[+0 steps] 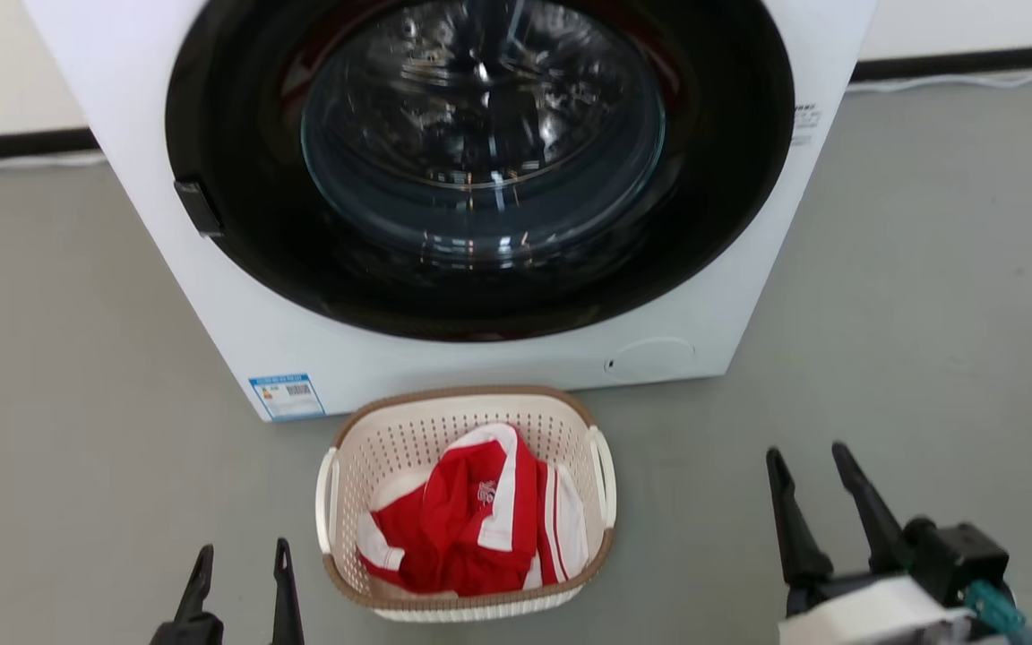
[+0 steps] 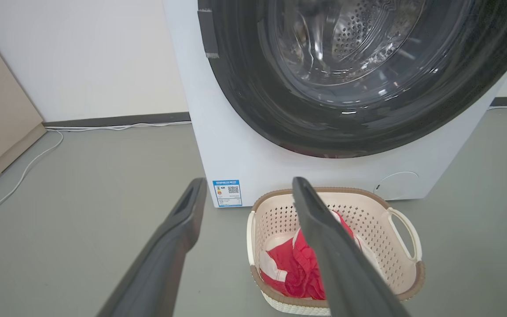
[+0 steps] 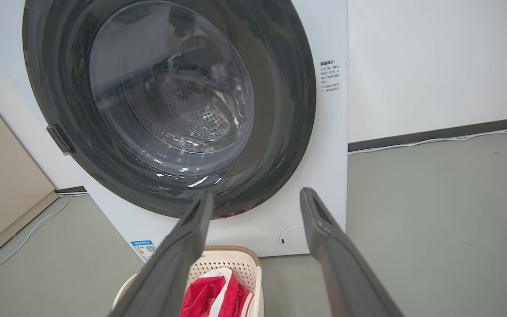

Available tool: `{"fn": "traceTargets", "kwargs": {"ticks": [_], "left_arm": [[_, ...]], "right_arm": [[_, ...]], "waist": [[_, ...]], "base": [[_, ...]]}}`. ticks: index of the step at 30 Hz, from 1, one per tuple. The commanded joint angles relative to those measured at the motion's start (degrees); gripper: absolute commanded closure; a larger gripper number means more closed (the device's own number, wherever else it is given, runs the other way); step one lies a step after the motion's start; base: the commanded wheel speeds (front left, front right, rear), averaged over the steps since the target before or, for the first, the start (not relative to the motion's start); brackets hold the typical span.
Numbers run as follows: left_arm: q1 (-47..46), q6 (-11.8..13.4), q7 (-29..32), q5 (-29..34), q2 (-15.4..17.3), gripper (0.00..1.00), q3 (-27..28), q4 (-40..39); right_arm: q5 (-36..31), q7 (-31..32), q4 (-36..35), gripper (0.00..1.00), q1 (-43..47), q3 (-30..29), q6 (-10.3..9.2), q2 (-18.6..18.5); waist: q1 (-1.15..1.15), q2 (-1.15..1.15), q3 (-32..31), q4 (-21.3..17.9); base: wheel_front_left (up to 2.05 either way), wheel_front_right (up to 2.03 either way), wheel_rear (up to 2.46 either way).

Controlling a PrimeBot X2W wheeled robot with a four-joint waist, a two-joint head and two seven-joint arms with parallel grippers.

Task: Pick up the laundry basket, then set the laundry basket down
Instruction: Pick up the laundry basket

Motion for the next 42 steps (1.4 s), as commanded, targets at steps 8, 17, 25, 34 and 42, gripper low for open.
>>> {"fn": "traceTargets", "kwargs": {"ticks": [8,17,25,34,42], "left_arm": [[-12.1,-1.82,-0.31,-0.24,0.21,0.0,1.98,4.79],[-23.02,-3.38,-0.31,0.33,-0.09,0.0,0.79,12.34],[-32.23,-3.7,-0.31,0.47,-0.49,0.0,-0.43,22.4],[-42.53,-3.48,-0.31,-0.19,-0.84,0.0,-2.2,33.75],[-50.51,-2.99,-0.31,-1.15,-0.92,0.0,-2.76,41.29]], "right_arm": [[-0.16,-0.38,2.83,0.0,-10.76,1.93,0.37,-0.14],[-0.28,-0.38,11.25,0.0,-20.77,1.8,0.37,-0.14],[-0.83,-0.38,20.93,0.0,-28.58,2.41,0.37,-0.14],[0.06,-0.38,30.55,0.0,-36.25,2.83,0.37,-0.14],[-1.32,-0.38,34.47,0.0,-42.7,2.05,0.37,-0.14]], "waist": [[0.0,0.0,10.56,0.88],[0.0,0.0,19.97,2.25],[0.0,0.0,27.4,4.44],[0.0,0.0,35.24,5.86],[0.0,0.0,41.81,6.49]], "base": [[0.0,0.0,0.0],[0.0,0.0,0.0],[0.0,0.0,0.0],[0.0,0.0,0.0],[0.0,0.0,0.0]]}}
